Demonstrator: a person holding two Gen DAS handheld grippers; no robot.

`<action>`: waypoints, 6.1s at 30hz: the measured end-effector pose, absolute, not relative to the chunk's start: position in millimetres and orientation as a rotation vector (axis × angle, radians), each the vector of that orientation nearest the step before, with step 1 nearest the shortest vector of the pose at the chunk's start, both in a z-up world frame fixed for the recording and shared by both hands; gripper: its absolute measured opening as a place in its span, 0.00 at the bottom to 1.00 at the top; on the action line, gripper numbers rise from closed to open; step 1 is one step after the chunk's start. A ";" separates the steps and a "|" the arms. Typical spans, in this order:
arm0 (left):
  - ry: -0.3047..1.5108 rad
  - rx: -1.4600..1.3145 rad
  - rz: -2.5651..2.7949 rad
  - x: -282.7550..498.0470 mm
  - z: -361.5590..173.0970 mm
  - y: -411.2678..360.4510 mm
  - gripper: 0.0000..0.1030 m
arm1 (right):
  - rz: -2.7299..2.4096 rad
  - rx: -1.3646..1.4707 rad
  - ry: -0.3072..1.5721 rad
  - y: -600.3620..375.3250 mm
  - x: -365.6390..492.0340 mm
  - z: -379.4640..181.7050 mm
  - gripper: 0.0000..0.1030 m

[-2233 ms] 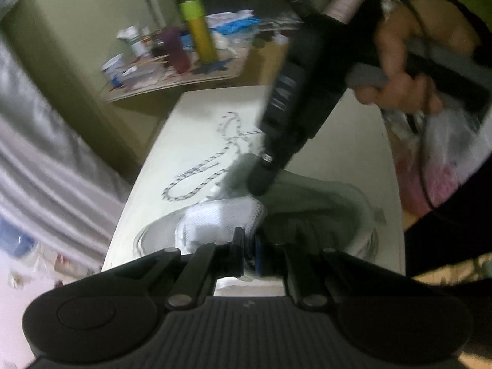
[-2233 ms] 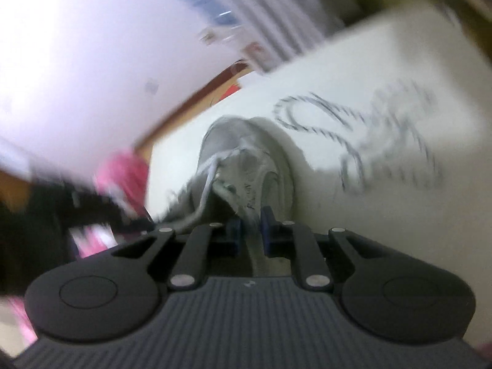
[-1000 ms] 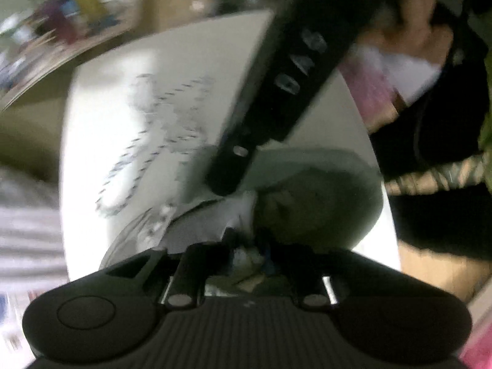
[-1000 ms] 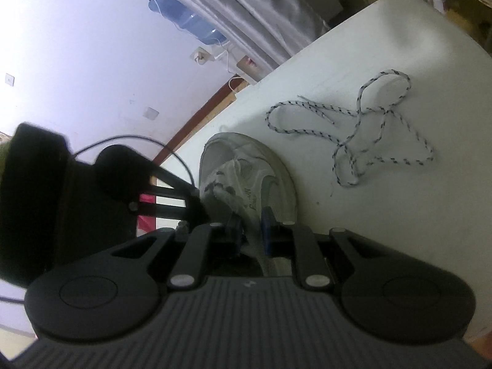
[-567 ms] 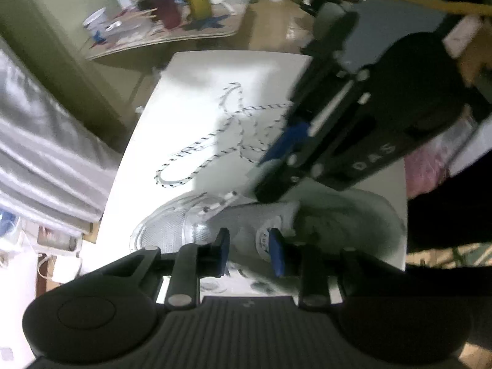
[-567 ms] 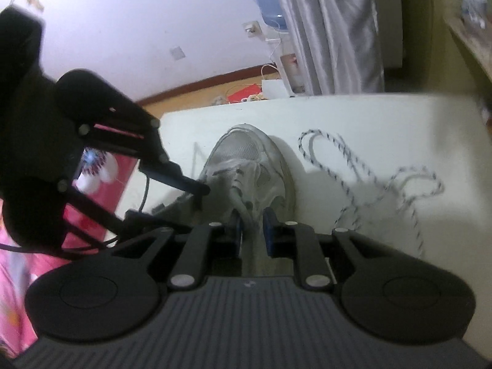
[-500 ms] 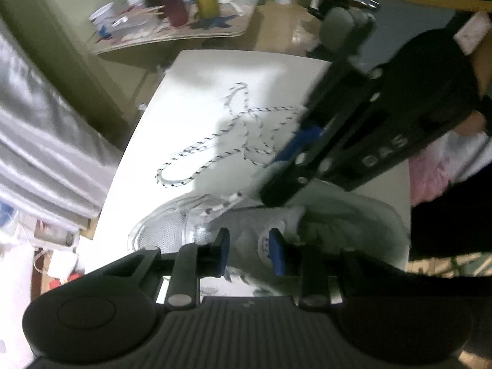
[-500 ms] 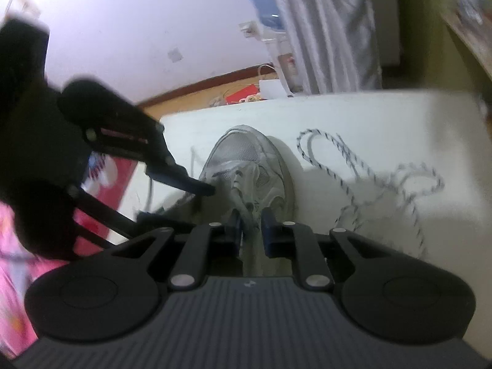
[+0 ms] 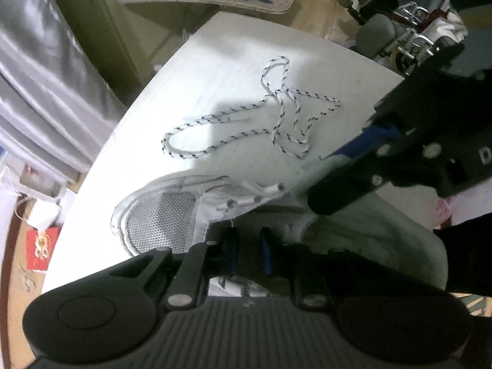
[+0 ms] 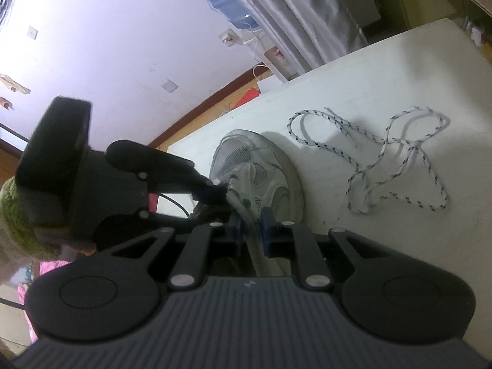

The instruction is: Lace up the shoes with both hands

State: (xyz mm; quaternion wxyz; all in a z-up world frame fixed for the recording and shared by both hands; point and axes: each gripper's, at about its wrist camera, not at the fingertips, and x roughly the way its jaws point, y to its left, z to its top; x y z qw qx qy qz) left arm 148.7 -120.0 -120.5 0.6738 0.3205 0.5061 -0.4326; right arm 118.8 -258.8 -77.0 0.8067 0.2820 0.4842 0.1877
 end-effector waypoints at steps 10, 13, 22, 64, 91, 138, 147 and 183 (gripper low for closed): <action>1.181 0.614 -0.925 130.2 -76.0 -108.5 0.44 | 0.439 0.616 1.057 -263.5 123.1 -78.7 0.11; 1.228 0.551 -0.877 136.8 -82.5 -107.8 0.45 | 0.445 0.601 1.058 -261.5 124.0 -78.3 0.11; 1.230 0.391 -0.745 137.7 -64.9 -89.9 0.45 | 0.490 0.472 1.053 -252.1 125.1 -67.9 0.14; 1.201 -0.282 -0.368 100.2 -93.7 4.5 0.30 | 1.025 -0.495 1.079 -134.1 171.9 -64.4 0.04; 1.160 -0.292 -0.398 69.1 -91.2 9.3 0.22 | 1.126 -1.485 0.824 -98.7 76.0 -79.0 0.37; 1.100 -0.044 -0.513 72.9 -87.9 -16.0 0.29 | 1.390 -1.616 0.602 -114.5 54.4 -34.5 0.06; 1.076 -0.028 -0.497 67.8 -87.6 -21.7 0.27 | 1.600 -1.901 0.399 -107.5 47.1 -38.6 0.07; 0.964 0.245 -0.598 56.2 -76.4 -53.8 0.35 | 0.919 -1.061 0.944 -102.5 57.6 -57.8 0.28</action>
